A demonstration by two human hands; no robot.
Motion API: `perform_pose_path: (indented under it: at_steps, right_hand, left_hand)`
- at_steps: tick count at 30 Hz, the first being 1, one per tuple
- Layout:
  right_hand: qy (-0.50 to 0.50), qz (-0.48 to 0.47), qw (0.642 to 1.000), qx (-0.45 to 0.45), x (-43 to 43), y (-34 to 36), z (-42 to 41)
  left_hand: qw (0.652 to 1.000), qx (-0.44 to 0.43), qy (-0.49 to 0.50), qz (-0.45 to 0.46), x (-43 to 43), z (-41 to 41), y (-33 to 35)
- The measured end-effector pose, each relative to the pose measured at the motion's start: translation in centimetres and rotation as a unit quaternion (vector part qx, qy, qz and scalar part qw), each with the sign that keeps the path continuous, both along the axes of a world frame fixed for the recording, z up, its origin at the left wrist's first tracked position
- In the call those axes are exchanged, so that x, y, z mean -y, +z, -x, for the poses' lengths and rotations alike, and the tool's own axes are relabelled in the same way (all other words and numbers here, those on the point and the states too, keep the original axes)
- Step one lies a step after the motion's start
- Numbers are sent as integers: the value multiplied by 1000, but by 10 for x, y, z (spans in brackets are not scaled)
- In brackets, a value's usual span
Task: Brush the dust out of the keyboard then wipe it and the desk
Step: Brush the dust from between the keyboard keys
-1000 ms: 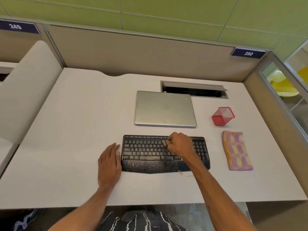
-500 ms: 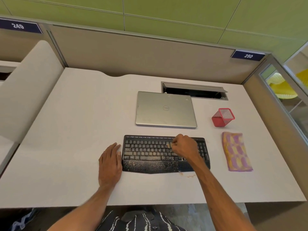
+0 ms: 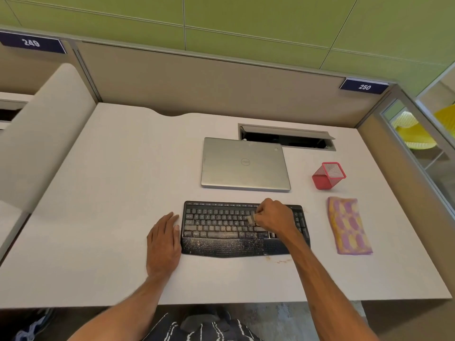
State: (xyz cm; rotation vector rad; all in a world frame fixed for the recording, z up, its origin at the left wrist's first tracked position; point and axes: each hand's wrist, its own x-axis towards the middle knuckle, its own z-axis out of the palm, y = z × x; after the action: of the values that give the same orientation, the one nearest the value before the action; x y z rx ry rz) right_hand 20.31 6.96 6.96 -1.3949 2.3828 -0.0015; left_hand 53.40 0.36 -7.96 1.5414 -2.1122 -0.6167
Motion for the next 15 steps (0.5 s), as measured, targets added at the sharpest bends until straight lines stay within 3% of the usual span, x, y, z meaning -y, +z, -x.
perform_pose_path:
  at_steps: [15]
  right_hand:
    - [123,-17,992,-15,-1,-1,3]
  left_hand:
    - [1000,7,-1,3,1,-1,-3]
